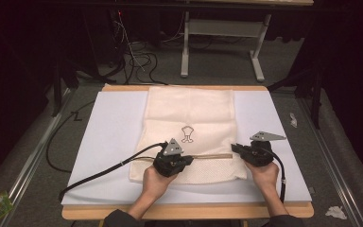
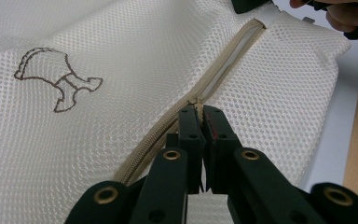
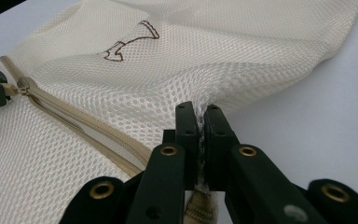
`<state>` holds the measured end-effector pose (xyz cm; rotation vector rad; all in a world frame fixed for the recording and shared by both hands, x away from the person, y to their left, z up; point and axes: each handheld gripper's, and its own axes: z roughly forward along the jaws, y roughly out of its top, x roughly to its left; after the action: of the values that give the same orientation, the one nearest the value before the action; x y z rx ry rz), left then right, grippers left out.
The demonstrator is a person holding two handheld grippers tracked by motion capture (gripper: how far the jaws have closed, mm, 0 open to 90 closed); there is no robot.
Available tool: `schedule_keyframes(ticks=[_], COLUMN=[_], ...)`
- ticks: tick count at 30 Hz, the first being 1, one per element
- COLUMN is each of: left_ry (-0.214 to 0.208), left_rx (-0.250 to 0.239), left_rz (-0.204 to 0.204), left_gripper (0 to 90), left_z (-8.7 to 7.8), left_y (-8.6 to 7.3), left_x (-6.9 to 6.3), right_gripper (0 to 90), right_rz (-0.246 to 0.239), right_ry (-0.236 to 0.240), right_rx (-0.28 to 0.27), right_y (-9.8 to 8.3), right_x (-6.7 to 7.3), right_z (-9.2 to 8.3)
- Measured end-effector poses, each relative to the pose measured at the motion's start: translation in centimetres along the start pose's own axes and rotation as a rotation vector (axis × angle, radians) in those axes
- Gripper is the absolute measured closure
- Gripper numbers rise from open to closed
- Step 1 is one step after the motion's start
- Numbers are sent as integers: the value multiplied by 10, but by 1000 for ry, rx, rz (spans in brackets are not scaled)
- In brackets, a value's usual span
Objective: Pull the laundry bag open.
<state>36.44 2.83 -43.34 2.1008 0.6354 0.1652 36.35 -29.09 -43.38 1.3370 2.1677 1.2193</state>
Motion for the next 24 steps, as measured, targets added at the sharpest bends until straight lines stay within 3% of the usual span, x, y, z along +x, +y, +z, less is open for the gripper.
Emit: schedule_keyframes(ticks=[24], left_ry=[8], left_rx=[-7], left_rz=[-15], left_gripper=[871], left_z=[-14], left_y=[-3], left_x=[8], right_gripper=[879], right_rz=[7], right_ry=[0], right_rx=[-13], right_y=[0], right_x=[0], right_z=[-1])
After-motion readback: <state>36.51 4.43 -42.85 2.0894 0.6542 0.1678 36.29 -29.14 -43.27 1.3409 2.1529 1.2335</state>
